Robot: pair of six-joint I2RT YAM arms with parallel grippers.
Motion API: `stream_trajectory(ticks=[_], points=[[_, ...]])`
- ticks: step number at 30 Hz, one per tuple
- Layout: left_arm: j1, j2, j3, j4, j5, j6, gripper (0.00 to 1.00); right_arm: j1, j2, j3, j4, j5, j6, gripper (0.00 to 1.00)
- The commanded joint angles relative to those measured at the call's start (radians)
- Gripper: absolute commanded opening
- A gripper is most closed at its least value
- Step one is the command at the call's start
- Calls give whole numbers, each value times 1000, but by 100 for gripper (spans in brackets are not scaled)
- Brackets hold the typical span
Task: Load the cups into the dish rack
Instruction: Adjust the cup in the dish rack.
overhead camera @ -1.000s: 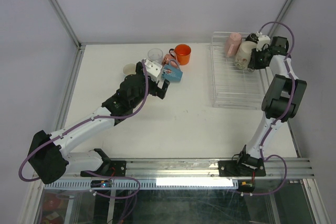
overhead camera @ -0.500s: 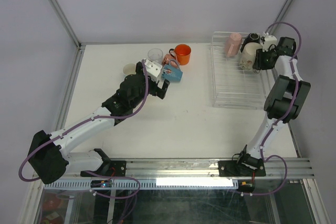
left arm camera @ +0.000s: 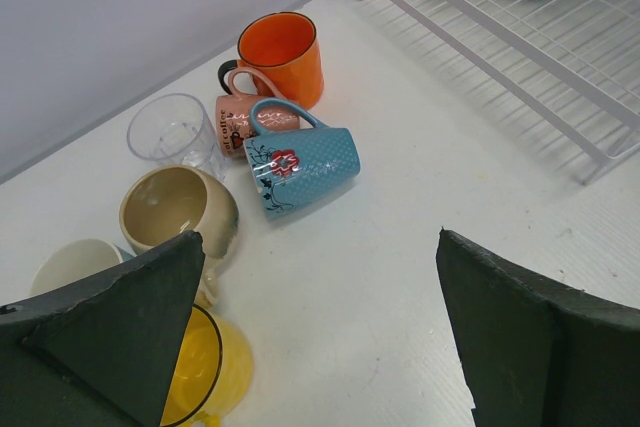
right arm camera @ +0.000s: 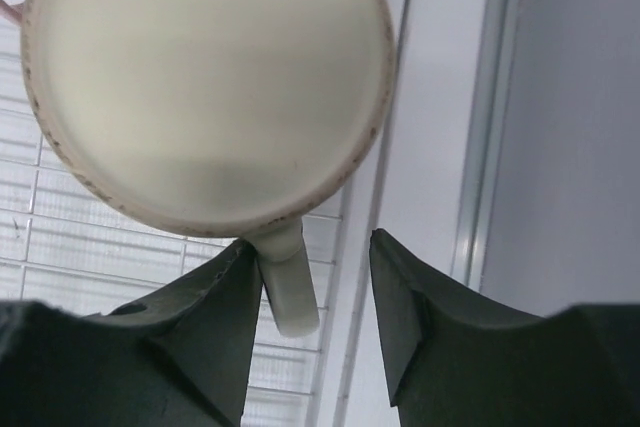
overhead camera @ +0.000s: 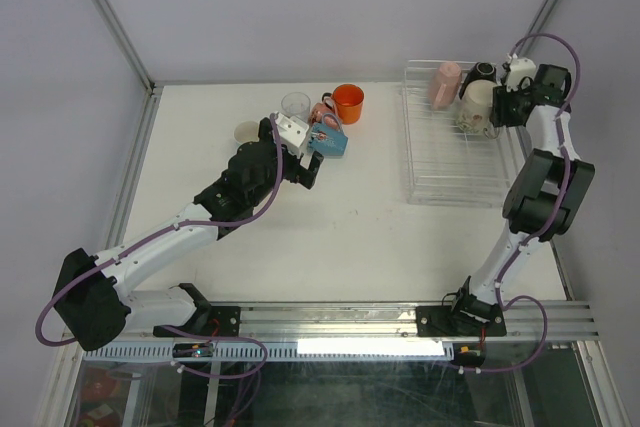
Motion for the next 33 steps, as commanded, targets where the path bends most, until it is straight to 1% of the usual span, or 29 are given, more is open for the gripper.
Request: stream_trajectory(ticks=[1,4,7,9,14,17,20,23,27,28,30,32,33], points=[[11,-35,8,38,14,8,99,-19,-100,2,77,50,-20,48],[10,-38,7,38,12,9,99,-19,-96,3,73,61,-17,44],[11,-42,7,39,12,9,99,-19,-92,1,72,78,-19,34],[10,-45,7,38,13,8,99,-20,-92,-1,71,84,-19,33],[11,-50,7,38,17,7,99,-20,-135,-20,73,68,-20,34],[11,-50,7,39,16,7,99,-21,-192,-36,80,48,-16,38],[10,-50,6,39,18,5,99,-20,-283,-65,87,-5,-1,42],[11,-50,8,38,17,3,99,-19,-383,-108,91,-93,34,43],[10,-46,6,40,14,1,99,-10,-547,-215,104,-314,61,43],[11,-45,5,40,12,0,99,-3,-591,-248,122,-366,74,46],[10,-40,4,38,7,-1,99,4,-682,-340,189,-479,139,57],[11,-35,5,38,4,-1,99,4,-757,-438,298,-623,277,69],[10,-34,7,37,1,-3,99,7,-782,-476,349,-699,341,72]])
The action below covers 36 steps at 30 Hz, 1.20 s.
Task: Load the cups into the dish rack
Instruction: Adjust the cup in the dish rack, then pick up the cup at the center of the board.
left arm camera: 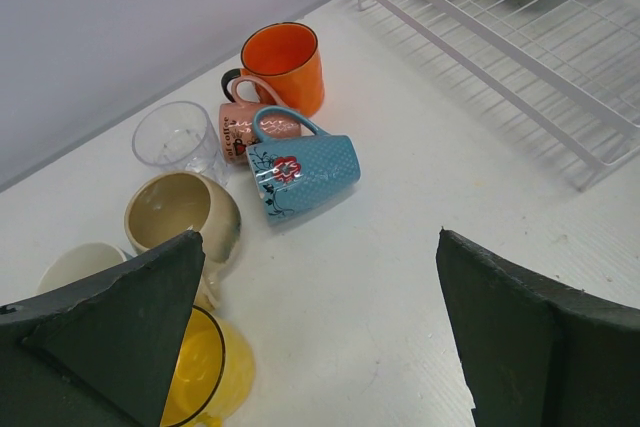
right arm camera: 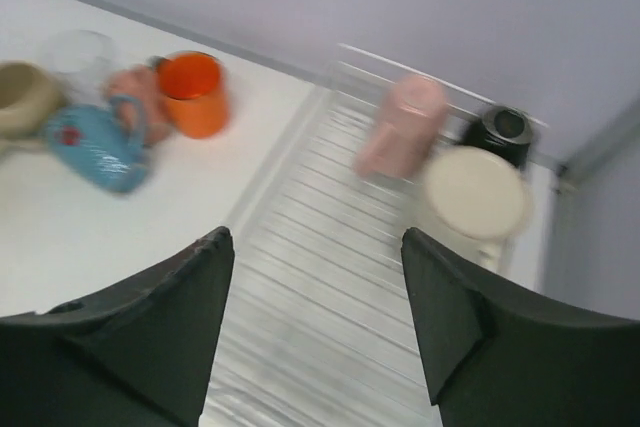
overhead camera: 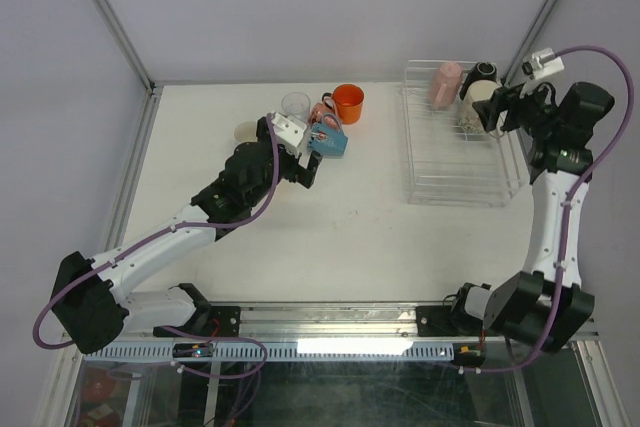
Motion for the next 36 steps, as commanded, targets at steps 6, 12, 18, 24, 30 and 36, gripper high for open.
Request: stream_trajectory(ticks=[6,12,18,24,30,36], points=[[31,6,50,-23,32,-31,96,147,-170,-253,311,-639,469,72],[111,45,114,-101,81,-91,92,196,-284,-390,299,-670,364,75],[177,106,194,-224,9,-74,82,182,-333,-469,284,-648,292,78],[193,183,243,-322,-165,-4,69,183,-286,-428,114,-585,150,78],[225,277,292,-397,-150,-9,59,183,-250,-399,15,-506,78,78],[238,352,334,-458,-72,-42,54,185,-291,-416,37,-481,84,78]])
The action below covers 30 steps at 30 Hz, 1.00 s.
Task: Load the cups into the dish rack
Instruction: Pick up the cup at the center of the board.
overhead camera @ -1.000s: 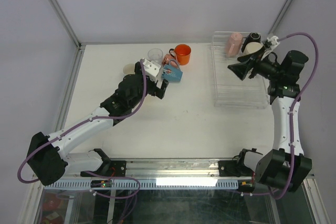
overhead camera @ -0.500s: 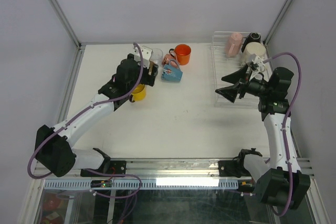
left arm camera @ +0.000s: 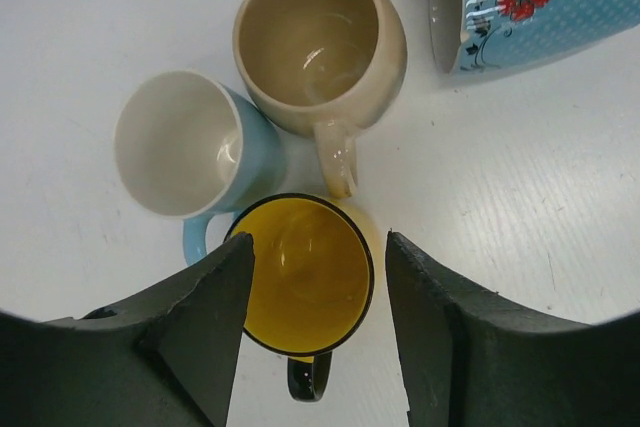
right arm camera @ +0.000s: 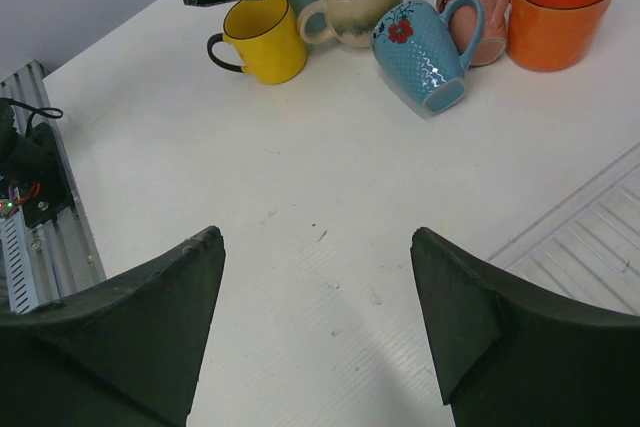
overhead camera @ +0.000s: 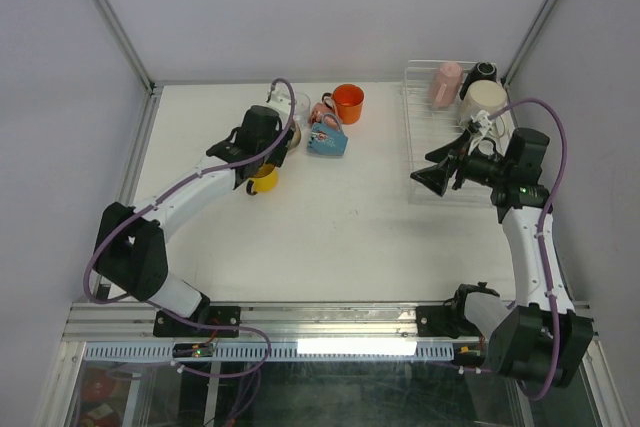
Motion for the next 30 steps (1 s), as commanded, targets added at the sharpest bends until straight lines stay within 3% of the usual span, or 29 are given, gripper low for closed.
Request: stream_trajectory(ticks=[1,9,18,21,25,30], points=[[9,35,66,-50,55,-21,54,-3,-46,34,22,28,-23,78],[10,123,109,-116,114,-62,54,3,-35,31,27,24,-17,78],[9,211,158,-195,92,-91,47,2,-26,28,31,23,-12,78],[9,214,158,-200,91,-94,42,2,-27,26,32,23,-12,78],[9,232,167,-216,122,-100,27,2,-30,27,32,20,-11,78],[9,263,181,-246,137,-102,28,3,-30,29,33,19,-8,78]])
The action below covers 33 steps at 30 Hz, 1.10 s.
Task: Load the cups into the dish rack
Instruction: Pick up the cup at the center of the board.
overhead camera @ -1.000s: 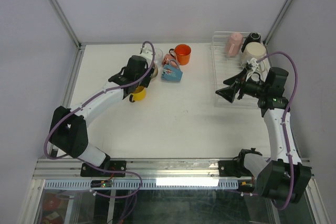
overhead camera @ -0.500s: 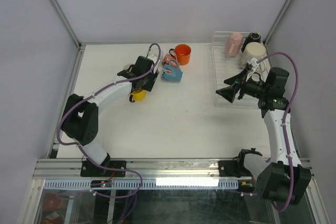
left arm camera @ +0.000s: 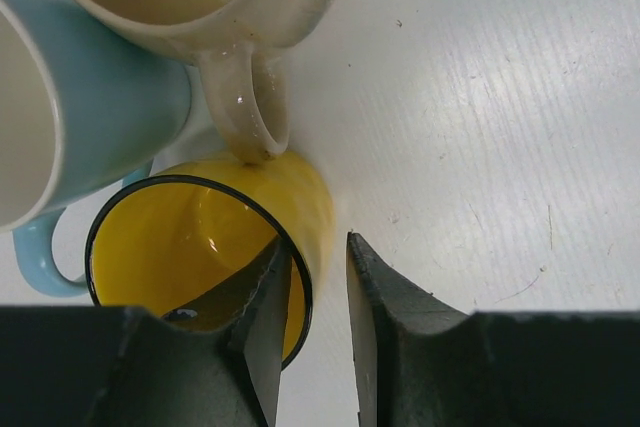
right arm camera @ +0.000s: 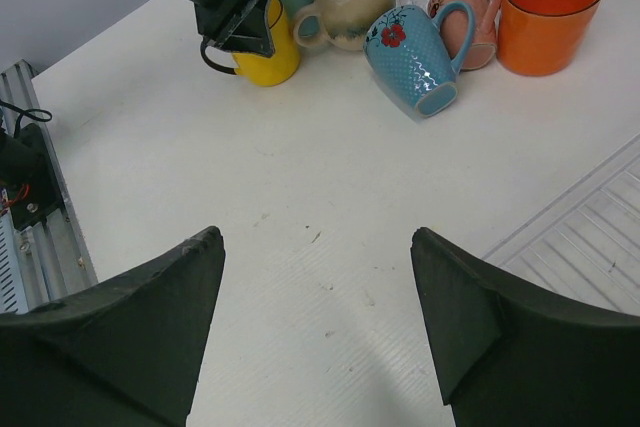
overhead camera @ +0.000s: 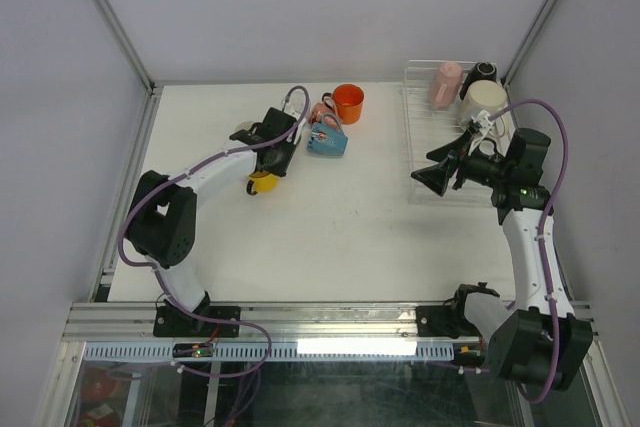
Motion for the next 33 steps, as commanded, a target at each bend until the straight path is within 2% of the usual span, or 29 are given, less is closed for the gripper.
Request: stream_trajectory(ticks=[1,3,6,11,12,20,33], points=[[4,16,45,-13,45,-14,28,3,-8,28,31,-5,-2,78],[4,15,47,-15,54,-15,27,2,-6,28,32,-7,1,78],[4,10,47,-16,59,-14,21,2,-6,25,38,-7,4,78],[4,7,54,-22,85,-16,1,2,-2,20,49,-14,14,78],[4,7,55,-24,90,-16,0,2,1,20,49,-15,15,78],[4,-40,58,-26,148,-17,0,1,6,20,51,-18,15,78],[4,-156,46,16,327,3,0,2,-4,9,66,-48,12,78]])
